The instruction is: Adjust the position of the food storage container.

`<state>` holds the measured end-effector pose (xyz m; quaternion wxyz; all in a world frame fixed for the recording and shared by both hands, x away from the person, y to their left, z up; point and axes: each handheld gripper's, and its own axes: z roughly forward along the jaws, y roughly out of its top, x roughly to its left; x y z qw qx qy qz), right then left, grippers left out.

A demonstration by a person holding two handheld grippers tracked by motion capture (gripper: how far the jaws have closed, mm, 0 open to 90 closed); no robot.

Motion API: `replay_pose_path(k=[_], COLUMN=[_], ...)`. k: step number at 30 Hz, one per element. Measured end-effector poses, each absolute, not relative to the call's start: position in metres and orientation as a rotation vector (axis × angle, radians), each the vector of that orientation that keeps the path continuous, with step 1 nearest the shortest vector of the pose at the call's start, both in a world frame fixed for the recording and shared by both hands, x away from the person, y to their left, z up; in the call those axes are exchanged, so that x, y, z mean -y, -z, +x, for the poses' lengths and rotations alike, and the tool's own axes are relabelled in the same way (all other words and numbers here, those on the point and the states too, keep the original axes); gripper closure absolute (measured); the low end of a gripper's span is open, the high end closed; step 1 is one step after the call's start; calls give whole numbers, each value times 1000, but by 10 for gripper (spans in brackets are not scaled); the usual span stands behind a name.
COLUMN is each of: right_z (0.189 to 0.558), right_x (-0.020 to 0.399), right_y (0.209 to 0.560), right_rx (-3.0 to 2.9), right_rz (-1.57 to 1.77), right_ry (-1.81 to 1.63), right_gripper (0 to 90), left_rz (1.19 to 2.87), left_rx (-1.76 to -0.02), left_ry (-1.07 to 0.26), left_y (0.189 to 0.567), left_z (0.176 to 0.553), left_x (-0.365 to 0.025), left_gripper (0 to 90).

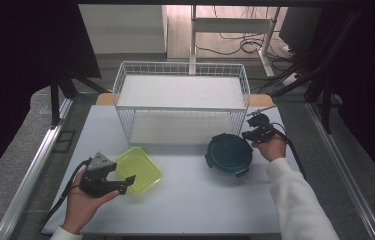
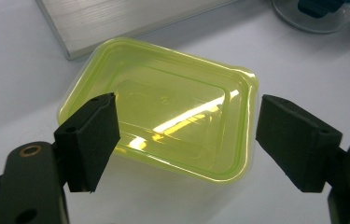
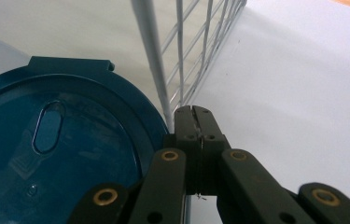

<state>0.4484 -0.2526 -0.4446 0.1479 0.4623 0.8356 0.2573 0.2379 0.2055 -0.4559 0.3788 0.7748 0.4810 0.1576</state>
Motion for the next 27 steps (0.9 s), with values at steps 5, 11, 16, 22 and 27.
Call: replay_pose_path(k=[5,11,16,22,27], right_z=[444,437,430,424,413], right_x=[253,258,256,250,244], right_y=[444,444,445,445,446], right_rx=[-2423,-2464,-2486,-2511,-2522], right_rz=[1309,1284,1245,1211,1175], right_ry=[-735,-763,-771,-772,-790], right_gripper=[891,891,891,891,891], left_rz=[1975,1970,1968,1960,1958], left_rx=[-1227,-1227,-1222,-1220,-1223], left_ry=[-390,-378,-353,-340,-343], left_y=[456,456,458,457,457], left_z=[238,240,242,243,243], left_x=[-205,-204,-202,-202,-203], left_gripper=[212,212,213,213,213])
